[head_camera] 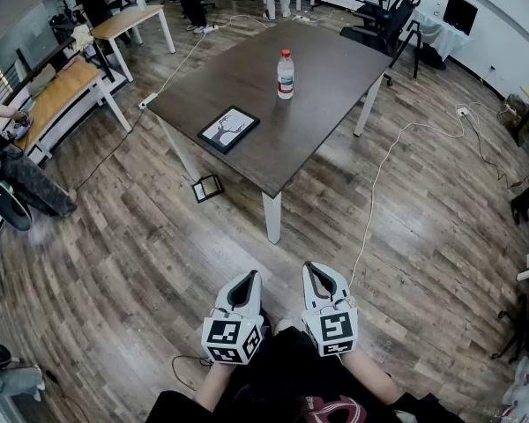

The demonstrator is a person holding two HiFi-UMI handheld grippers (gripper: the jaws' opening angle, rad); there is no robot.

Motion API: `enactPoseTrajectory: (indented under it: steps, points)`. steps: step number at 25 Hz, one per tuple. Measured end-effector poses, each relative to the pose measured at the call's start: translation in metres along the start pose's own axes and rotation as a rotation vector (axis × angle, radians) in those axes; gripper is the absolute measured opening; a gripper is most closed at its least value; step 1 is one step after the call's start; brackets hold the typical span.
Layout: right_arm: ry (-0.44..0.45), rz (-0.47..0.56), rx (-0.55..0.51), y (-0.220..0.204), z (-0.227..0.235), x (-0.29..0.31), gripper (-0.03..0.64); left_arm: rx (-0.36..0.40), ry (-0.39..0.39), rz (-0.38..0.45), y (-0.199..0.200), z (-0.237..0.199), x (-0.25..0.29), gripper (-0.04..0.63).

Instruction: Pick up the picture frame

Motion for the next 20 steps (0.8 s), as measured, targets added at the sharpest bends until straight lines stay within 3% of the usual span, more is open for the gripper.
enactPoseTrajectory:
  steps: [10, 16, 20]
  points:
    - [0.051, 0.043, 0.072, 0.003, -0.017, -0.003, 0.006, -0.029, 0.043, 0.021, -0.003, -0.013, -0.02, 0.009]
    - [0.042, 0.023, 0.073, 0.0, -0.02, 0.006, 0.006, -0.015, 0.028, 0.003, -0.005, -0.019, -0.014, 0.009]
    - [0.026, 0.005, 0.089, -0.005, -0.021, 0.013, 0.006, -0.057, 0.016, -0.013, -0.008, -0.03, -0.005, 0.009]
Point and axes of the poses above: the fingertips, and each gripper's own axes: x forward along the fingers, z to its right, y out of its top, the point moved 3 cm from there along -x, backward along the fingers, and after that the axes turned 8 degrees about z, right-handed, at the moved point
